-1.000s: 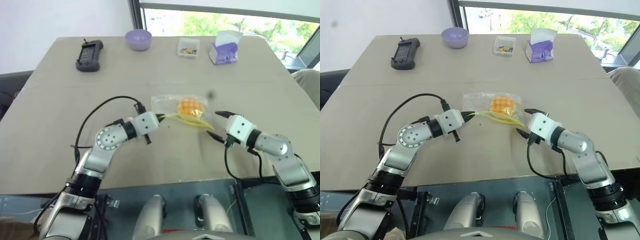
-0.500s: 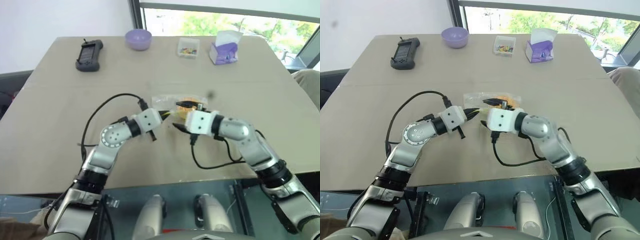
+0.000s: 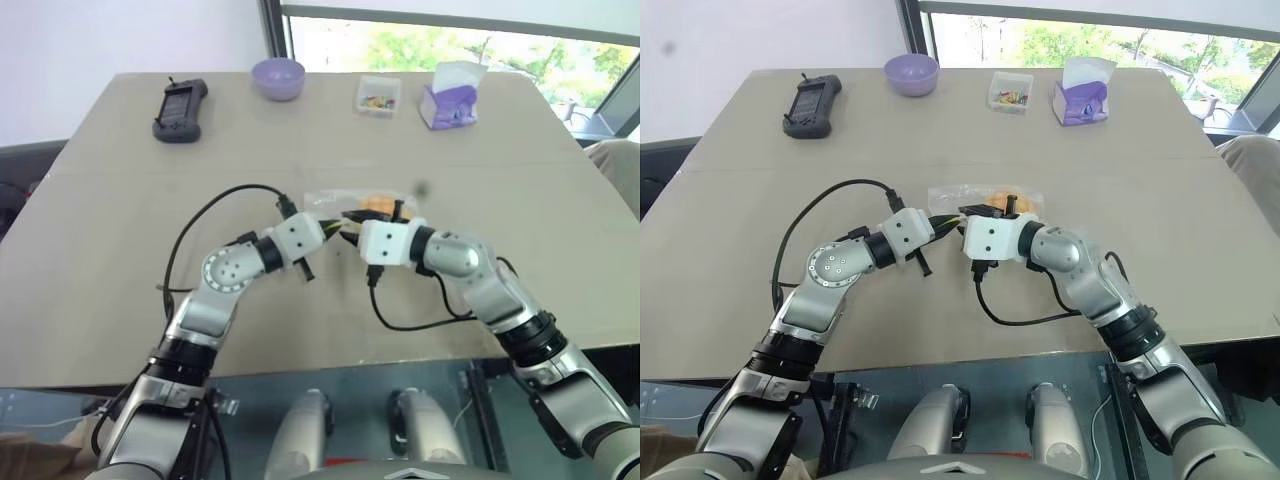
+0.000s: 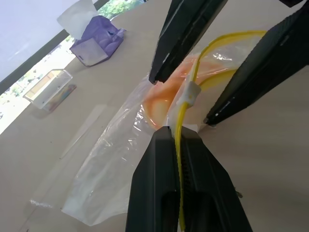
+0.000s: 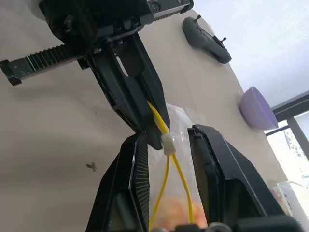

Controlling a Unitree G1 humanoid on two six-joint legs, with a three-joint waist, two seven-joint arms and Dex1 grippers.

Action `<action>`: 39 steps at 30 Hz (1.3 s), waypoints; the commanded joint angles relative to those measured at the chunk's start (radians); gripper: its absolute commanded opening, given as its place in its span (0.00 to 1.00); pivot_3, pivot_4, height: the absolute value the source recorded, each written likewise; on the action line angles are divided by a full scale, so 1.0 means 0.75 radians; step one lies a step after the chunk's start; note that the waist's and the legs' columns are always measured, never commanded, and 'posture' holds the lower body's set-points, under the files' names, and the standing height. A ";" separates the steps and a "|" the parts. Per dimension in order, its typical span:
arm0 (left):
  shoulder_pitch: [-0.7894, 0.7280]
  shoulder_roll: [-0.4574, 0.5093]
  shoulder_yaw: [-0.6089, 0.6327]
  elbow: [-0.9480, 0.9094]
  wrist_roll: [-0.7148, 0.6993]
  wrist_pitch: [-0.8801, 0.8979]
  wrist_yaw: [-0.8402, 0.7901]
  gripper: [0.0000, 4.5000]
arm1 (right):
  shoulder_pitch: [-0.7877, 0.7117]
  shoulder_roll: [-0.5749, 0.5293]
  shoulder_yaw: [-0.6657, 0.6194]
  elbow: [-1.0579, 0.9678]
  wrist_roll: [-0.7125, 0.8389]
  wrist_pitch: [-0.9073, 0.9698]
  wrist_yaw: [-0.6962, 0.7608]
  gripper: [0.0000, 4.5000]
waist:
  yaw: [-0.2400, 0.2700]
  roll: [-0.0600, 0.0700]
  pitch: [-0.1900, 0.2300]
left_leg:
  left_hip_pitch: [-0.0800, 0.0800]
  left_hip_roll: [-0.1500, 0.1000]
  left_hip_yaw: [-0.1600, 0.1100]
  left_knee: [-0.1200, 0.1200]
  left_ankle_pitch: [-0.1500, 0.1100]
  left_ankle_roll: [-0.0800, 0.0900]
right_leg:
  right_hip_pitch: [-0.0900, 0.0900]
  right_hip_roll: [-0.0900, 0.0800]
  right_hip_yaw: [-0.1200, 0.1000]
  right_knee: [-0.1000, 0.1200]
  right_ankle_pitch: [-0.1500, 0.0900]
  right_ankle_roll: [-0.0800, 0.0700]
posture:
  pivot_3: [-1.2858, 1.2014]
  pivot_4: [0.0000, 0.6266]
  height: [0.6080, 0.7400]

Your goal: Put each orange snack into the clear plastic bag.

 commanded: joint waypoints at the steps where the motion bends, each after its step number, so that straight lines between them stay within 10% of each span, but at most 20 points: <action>1: -0.031 -0.003 0.015 -0.069 -0.018 -0.006 -0.002 0.00 | -0.032 0.007 -0.018 -0.013 -0.005 -0.027 -0.018 0.33 | 0.001 0.000 0.000 | 0.000 0.000 0.000 0.000 0.000 0.000 | 0.000 0.000 0.000 0.000 0.000 0.000 | 0.52 0.24 1.00; 6: -0.029 -0.003 0.017 -0.071 -0.019 -0.006 -0.001 0.00 | -0.032 0.006 -0.022 -0.007 -0.010 -0.033 -0.015 0.02 | 0.000 0.000 0.000 | 0.000 0.000 0.000 0.000 0.000 0.000 | 0.000 0.000 0.000 0.000 0.000 0.000 | 0.52 0.24 1.00; 39: 0.042 0.137 0.084 -0.205 -0.161 0.077 -0.148 0.00 | 0.176 -0.208 -0.162 -0.068 0.011 0.148 -0.024 0.02 | 0.002 0.000 0.000 | 0.000 0.000 0.000 0.000 0.000 0.000 | 0.000 0.000 0.000 0.000 0.000 0.000 | 0.52 0.24 1.00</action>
